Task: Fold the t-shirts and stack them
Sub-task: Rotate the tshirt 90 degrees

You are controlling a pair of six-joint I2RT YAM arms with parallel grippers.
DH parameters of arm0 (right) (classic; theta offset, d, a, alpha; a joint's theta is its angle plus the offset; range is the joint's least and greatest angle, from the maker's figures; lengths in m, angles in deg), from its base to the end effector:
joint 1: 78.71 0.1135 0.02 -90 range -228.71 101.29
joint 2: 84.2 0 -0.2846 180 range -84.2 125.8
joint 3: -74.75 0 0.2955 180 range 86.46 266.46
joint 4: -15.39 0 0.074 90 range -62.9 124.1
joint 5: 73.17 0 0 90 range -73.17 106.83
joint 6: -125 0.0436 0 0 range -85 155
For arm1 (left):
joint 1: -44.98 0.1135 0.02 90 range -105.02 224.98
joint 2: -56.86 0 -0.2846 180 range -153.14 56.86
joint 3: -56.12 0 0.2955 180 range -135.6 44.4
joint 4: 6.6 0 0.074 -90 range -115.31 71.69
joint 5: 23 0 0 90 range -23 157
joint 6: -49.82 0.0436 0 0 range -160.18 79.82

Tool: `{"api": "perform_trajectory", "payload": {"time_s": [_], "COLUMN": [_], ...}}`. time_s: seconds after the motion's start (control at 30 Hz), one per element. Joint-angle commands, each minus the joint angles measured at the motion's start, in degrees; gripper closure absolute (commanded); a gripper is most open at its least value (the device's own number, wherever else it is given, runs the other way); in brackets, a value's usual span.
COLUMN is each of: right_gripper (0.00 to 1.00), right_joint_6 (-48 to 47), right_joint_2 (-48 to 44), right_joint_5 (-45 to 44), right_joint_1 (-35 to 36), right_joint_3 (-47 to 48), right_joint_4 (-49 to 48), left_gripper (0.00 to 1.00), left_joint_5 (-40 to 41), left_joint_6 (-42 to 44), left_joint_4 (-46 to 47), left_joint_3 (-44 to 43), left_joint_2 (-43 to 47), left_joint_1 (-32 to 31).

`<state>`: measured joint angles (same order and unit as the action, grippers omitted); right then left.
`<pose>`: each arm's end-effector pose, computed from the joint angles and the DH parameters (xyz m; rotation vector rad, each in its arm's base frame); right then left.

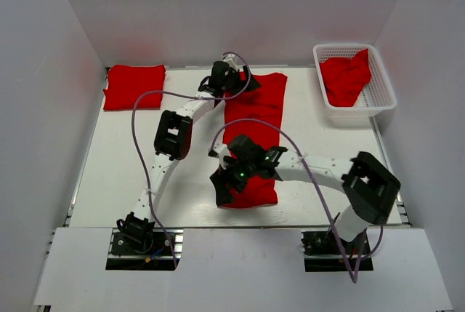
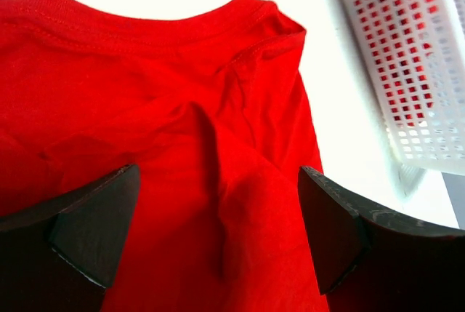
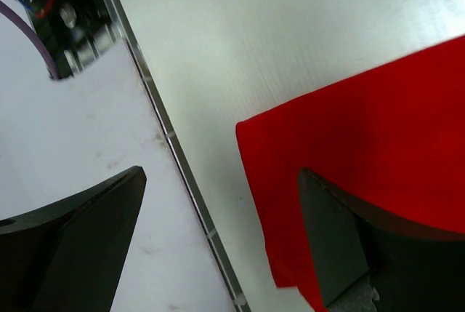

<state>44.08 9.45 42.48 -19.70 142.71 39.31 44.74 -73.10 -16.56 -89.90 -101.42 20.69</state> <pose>0.1784 0.3336 0.1831 -1.3003 2.2749 1.0303 0.6121 -0.2944 0.1128 0.1163 2.0716 -1.0168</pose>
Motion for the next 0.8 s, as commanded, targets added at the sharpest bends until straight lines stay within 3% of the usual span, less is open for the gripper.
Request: {"api": "perform_trajectory", "payload": {"time_s": [0.0,0.37,0.47,0.6,0.77], "right_gripper": [0.10,0.10,0.10,0.10,0.10], "right_joint_6": [2.95,20.61,23.61,24.49,21.77], "right_joint_2": [-7.42,-22.79,-26.83,-29.83,-29.93], "right_joint_5": [-9.27,-30.19,-31.36,-28.91,-30.31], "right_joint_1": [-0.29,-0.99,-0.91,-1.17,-1.00], "right_joint_3": [2.82,-11.32,-14.93,-24.49,-27.24], "right_joint_4": [3.95,13.19,12.58,5.66,0.38], "left_gripper": [0.00,0.00,0.00,0.00,0.00], "left_joint_5": [3.80,9.59,10.23,1.01,-3.66], "left_joint_6": [0.94,14.27,17.54,17.55,19.56], "left_joint_4": [-5.36,-19.59,-21.53,-17.24,-18.36], "left_joint_3": [1.67,12.73,17.48,24.25,19.62], "left_joint_2": [9.46,29.06,33.99,34.61,27.34], "left_joint_1": [1.35,0.75,-1.18,-3.21,-7.25]}}
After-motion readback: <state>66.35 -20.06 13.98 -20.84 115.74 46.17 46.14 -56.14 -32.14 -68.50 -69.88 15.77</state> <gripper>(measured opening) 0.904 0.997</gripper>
